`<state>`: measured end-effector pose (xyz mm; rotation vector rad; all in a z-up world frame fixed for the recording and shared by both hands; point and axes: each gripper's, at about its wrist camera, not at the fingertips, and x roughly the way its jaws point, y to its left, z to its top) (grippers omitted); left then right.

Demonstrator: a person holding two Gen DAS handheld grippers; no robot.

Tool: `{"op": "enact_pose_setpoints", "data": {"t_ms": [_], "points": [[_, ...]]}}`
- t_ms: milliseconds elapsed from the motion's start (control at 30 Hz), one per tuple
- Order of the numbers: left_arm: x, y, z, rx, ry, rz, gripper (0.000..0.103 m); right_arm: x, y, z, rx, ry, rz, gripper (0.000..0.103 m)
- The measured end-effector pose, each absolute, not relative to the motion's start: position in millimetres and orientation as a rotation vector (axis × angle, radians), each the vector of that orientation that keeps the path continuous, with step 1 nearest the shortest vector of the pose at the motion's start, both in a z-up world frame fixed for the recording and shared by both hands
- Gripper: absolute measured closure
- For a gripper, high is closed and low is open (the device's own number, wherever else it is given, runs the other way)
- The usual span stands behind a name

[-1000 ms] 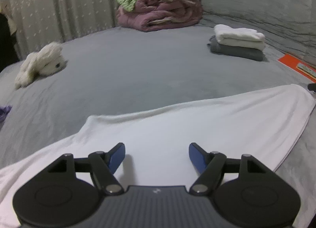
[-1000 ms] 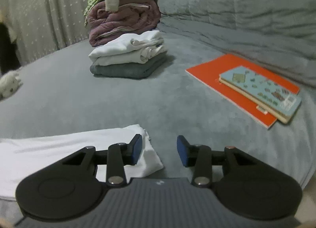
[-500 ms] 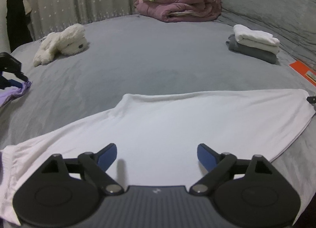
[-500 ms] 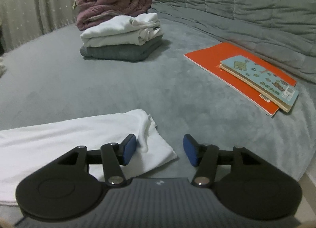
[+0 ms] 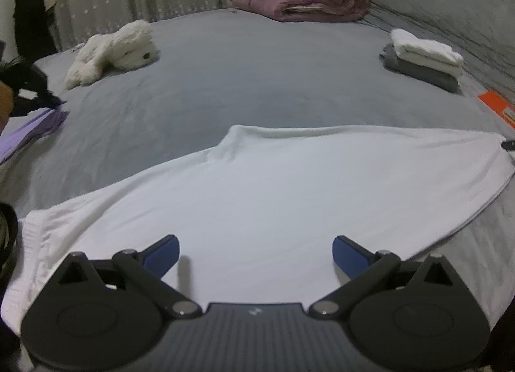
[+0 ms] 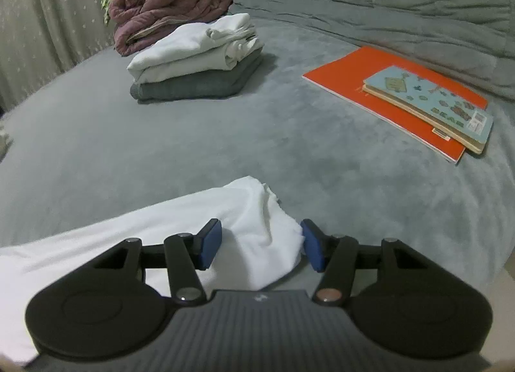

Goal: Fold clothes

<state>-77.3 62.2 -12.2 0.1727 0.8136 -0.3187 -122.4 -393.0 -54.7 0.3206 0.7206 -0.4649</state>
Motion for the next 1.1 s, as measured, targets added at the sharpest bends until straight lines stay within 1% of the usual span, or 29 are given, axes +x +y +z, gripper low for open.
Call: {"op": "enact_pose_setpoints", "data": {"t_ms": [33,67,100,133,167,200,333,400,567,633,700,833,1100], "points": [[-77.1,64.8,-11.2,0.158,0.813,-0.318,0.001,-120.8,-389.2,-55.8,0.291,0.729,-0.471,0.046],[-76.6,66.9,-10.2,0.144,0.814,-0.318,0.001,-119.1,-384.4,-57.0,0.254,0.738,-0.475,0.049],[-76.1,68.9,-9.2,0.129,0.815,-0.318,0.001,-118.0,-380.8,-57.7,0.225,0.743,-0.475,0.056],[-75.3,71.2,-8.7,0.112,0.818,-0.319,0.001,-116.6,-376.9,-57.8,0.206,0.746,-0.465,0.061],[-74.4,73.2,-8.3,0.094,0.822,-0.321,0.001,-115.9,-376.1,-57.5,0.207,0.747,-0.453,0.071],[-73.5,75.0,-7.8,0.076,0.827,-0.321,0.001,-114.7,-375.4,-56.5,0.215,0.750,-0.443,0.078],[-71.3,79.0,-6.1,0.037,0.831,-0.313,0.001,-110.7,-372.6,-54.3,0.219,0.762,-0.444,0.088],[-70.7,79.9,-4.9,0.029,0.828,-0.307,0.001,-110.8,-371.3,-53.2,0.225,0.755,-0.451,0.090],[-66.9,84.9,-0.5,-0.047,0.838,-0.333,0.001,-112.1,-365.4,-48.8,0.251,0.726,-0.463,0.091],[-64.7,88.2,0.3,-0.107,0.857,-0.371,0.005,-112.0,-360.6,-44.1,0.266,0.718,-0.445,0.092],[-62.0,90.1,-0.2,-0.169,0.880,-0.411,0.014,-111.4,-354.5,-38.8,0.272,0.710,-0.426,0.092],[-56.7,86.6,-6.1,-0.278,0.924,-0.482,0.018,-107.9,-334.8,-24.8,0.271,0.688,-0.351,0.092],[-50.5,68.6,-18.0,-0.420,0.993,-0.569,0.017,-97.6,-286.5,-4.0,0.309,0.668,-0.184,0.092]]}}
